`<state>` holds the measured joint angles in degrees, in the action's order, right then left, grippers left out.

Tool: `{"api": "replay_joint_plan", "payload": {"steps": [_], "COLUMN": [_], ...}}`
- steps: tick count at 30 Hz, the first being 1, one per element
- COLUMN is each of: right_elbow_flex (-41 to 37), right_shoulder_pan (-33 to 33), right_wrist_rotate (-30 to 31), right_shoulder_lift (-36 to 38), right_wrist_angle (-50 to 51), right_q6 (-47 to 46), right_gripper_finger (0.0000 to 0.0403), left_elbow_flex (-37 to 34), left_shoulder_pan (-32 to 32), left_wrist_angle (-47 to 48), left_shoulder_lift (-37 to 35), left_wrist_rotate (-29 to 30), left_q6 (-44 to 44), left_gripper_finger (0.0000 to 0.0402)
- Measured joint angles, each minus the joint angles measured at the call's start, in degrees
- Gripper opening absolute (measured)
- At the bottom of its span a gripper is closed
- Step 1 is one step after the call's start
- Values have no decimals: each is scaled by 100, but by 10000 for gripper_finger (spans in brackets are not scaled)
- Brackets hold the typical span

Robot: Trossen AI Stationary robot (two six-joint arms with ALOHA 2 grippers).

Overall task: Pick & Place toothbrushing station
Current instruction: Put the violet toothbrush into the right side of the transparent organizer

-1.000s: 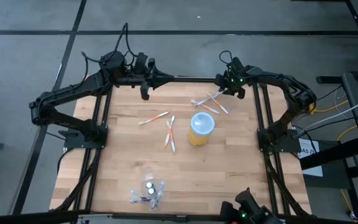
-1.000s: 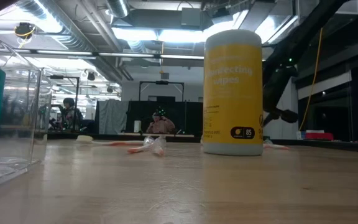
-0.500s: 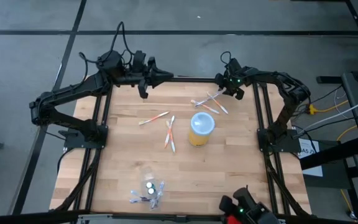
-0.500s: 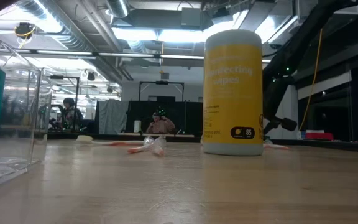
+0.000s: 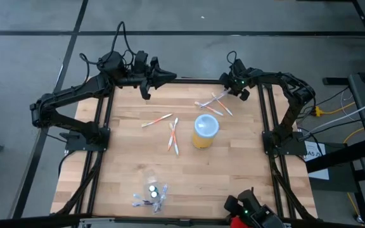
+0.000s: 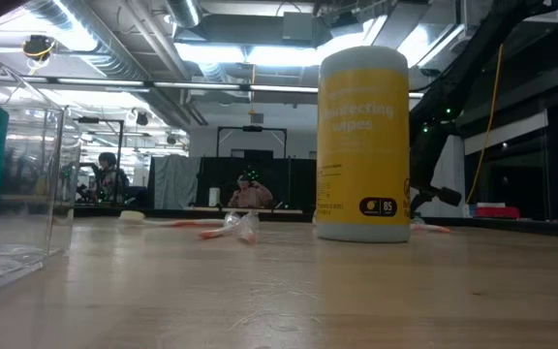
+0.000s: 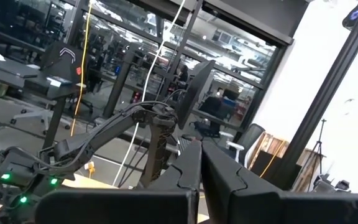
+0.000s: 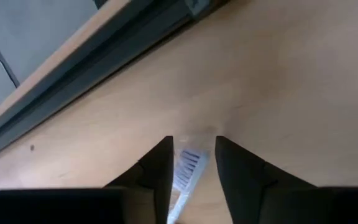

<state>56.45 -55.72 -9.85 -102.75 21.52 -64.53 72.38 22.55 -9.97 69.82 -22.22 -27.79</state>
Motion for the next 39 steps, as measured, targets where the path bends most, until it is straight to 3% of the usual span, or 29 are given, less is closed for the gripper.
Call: {"api": "replay_joint_plan", "payload": {"steps": [10, 16, 23, 29, 35, 39], "right_elbow_flex": [0, 0, 0, 0, 2, 0], "right_shoulder_pan": [28, 271, 794, 1295, 1862, 2196], "right_wrist_rotate": [-4, 76, 664, 1208, 1860, 2056], "right_shoulder_lift": [1, 35, 517, 1329, 2364, 2979], "right_wrist_angle": [-151, -287, -938, -1193, -2575, -2843], "right_q6": [136, 535, 673, 1077, 1890, 2275], "right_gripper_finger": [7, 3, 2, 1, 1, 0], "left_elbow_flex": [0, 0, 0, 0, 0, 0], "left_shoulder_pan": [0, 0, 0, 0, 0, 48], "left_wrist_angle": [-10, -10, -12, -10, 3, 471], "left_shoulder_lift": [0, 0, 0, 0, 0, 0], "left_wrist_rotate": [0, -238, -366, -645, -688, -683], "left_q6": [-16, -88, -149, -149, -121, 58], "left_gripper_finger": [8, 8, 8, 8, 8, 8]}}
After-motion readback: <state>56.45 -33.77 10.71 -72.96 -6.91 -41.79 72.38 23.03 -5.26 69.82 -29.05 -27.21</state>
